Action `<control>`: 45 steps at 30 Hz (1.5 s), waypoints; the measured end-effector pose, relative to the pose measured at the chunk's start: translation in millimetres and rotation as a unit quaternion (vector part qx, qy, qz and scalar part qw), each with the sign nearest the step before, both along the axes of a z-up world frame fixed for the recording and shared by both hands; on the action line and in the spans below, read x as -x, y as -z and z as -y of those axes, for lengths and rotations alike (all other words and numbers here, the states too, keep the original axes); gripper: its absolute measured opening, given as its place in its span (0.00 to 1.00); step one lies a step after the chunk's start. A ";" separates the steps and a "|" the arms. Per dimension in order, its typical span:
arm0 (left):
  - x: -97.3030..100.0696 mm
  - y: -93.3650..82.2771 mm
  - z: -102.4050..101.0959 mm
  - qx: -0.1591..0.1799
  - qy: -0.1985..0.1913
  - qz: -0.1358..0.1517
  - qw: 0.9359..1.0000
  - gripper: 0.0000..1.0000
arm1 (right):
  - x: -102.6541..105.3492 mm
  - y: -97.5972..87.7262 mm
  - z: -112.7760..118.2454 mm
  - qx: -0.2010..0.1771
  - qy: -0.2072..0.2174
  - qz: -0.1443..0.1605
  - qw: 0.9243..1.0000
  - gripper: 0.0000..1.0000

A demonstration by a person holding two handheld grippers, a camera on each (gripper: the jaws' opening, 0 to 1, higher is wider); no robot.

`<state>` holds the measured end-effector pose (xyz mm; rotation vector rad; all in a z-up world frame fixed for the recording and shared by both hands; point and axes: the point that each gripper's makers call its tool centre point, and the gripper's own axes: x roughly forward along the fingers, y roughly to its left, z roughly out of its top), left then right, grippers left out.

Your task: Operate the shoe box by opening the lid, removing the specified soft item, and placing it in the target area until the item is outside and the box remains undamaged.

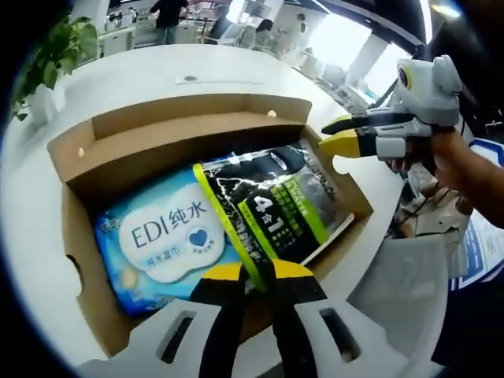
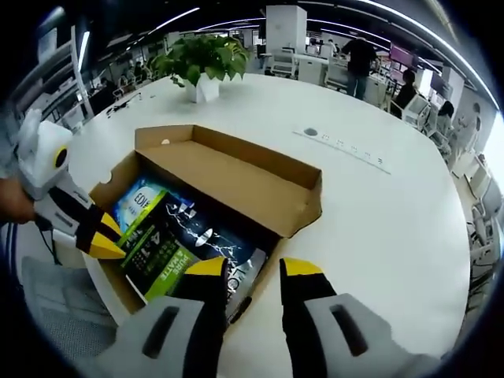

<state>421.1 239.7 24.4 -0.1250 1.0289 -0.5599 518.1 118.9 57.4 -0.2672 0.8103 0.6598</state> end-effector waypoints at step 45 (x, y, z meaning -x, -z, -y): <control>3.7 0.1 -34.0 0.002 -0.045 -0.012 0.999 0.00 | 8.5 27.1 -39.5 -0.017 -0.033 -0.075 0.996 0.11</control>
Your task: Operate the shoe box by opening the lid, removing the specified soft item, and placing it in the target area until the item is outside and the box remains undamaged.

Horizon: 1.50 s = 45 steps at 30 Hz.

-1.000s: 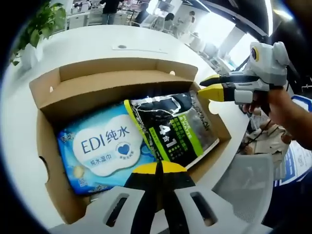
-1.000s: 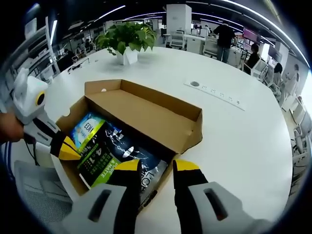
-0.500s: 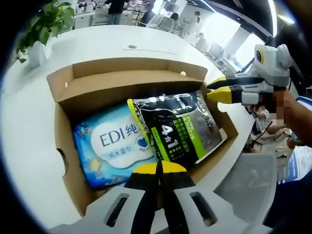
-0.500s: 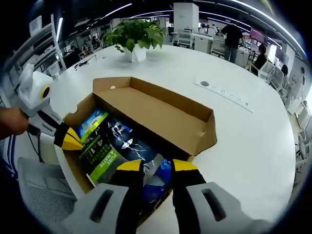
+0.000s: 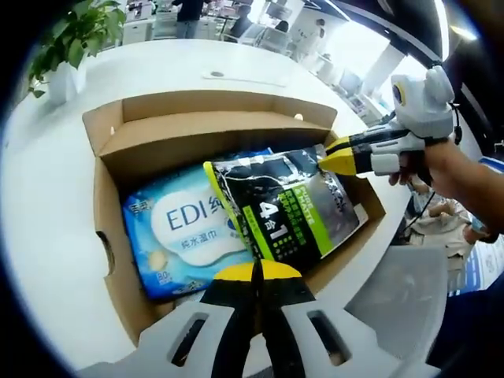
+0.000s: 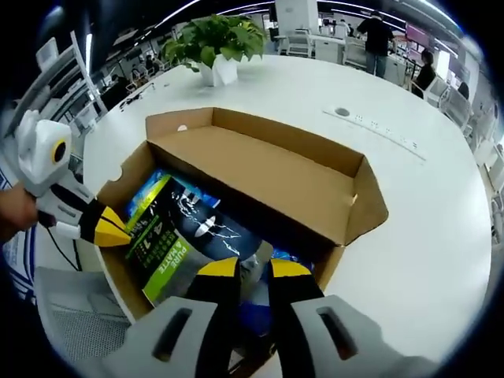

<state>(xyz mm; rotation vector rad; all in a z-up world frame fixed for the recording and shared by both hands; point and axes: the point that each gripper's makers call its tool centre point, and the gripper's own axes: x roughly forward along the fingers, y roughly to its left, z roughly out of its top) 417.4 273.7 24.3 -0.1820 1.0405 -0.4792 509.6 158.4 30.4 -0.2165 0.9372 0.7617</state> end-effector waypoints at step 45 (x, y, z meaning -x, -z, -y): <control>-5.1 -54.0 3.1 -0.006 0.008 0.042 0.999 0.00 | -3.4 -50.3 -0.9 -0.068 0.031 0.004 0.997 0.00</control>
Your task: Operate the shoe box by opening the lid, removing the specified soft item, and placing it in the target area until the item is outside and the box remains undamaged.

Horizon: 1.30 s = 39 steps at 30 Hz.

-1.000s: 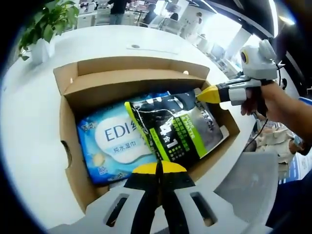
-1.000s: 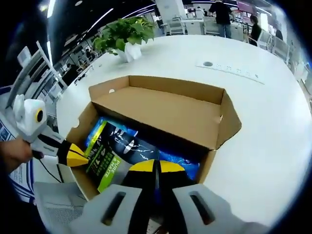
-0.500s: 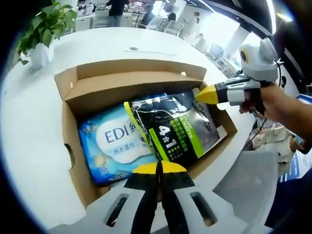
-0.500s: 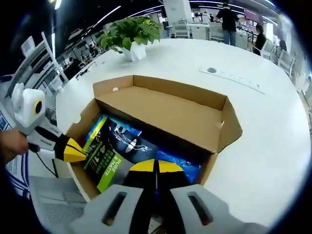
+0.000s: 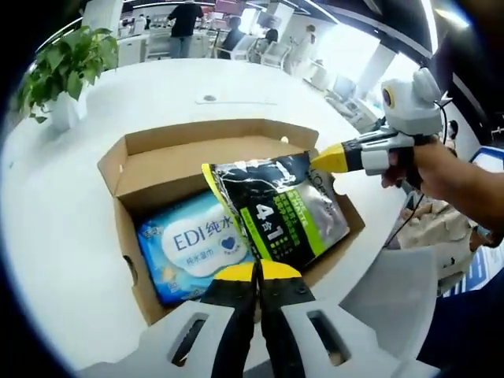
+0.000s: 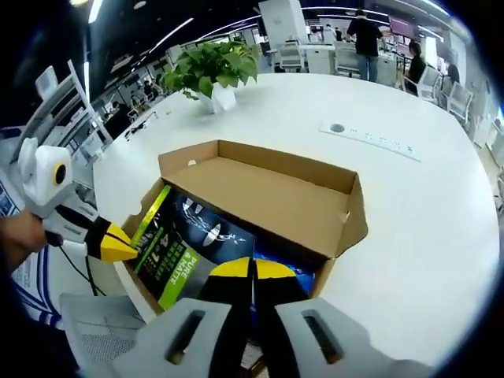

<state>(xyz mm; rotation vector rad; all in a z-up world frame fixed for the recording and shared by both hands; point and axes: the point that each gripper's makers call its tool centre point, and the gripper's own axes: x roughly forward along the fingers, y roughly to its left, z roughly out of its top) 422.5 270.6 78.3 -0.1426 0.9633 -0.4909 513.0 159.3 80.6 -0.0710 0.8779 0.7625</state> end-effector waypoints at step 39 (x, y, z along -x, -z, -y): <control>-31.4 -50.7 139.8 0.022 0.087 0.051 0.995 0.00 | -14.4 -57.8 148.1 0.011 0.093 0.057 0.994 0.00</control>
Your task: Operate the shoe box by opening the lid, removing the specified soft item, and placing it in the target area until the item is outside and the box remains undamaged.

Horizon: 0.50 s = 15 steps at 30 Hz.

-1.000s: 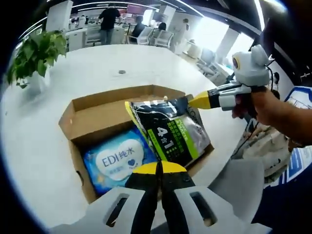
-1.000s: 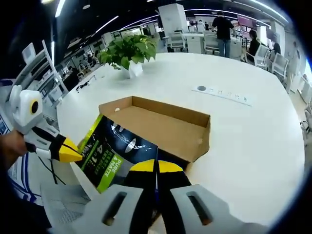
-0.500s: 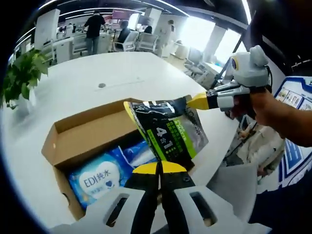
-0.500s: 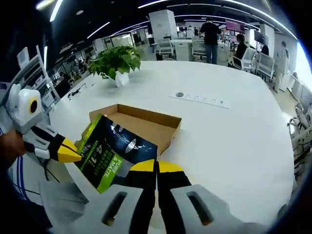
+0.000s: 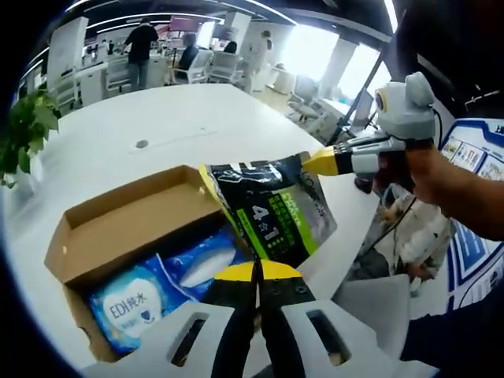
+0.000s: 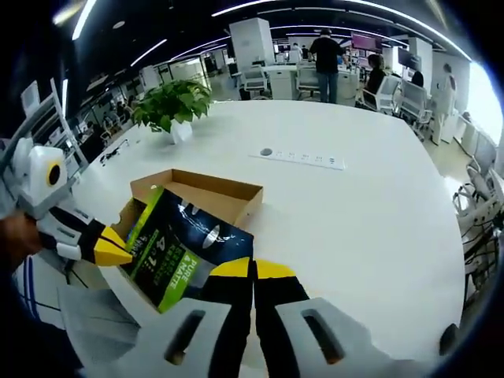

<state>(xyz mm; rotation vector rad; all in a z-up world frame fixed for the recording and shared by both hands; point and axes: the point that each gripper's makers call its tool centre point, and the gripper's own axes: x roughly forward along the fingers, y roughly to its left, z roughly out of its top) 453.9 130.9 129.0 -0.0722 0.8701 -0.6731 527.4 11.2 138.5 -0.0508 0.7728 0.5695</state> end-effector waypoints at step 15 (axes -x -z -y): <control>-15.3 16.6 57.3 0.008 0.022 -0.014 1.000 0.00 | -14.4 15.5 59.0 0.011 0.030 -0.009 0.999 0.00</control>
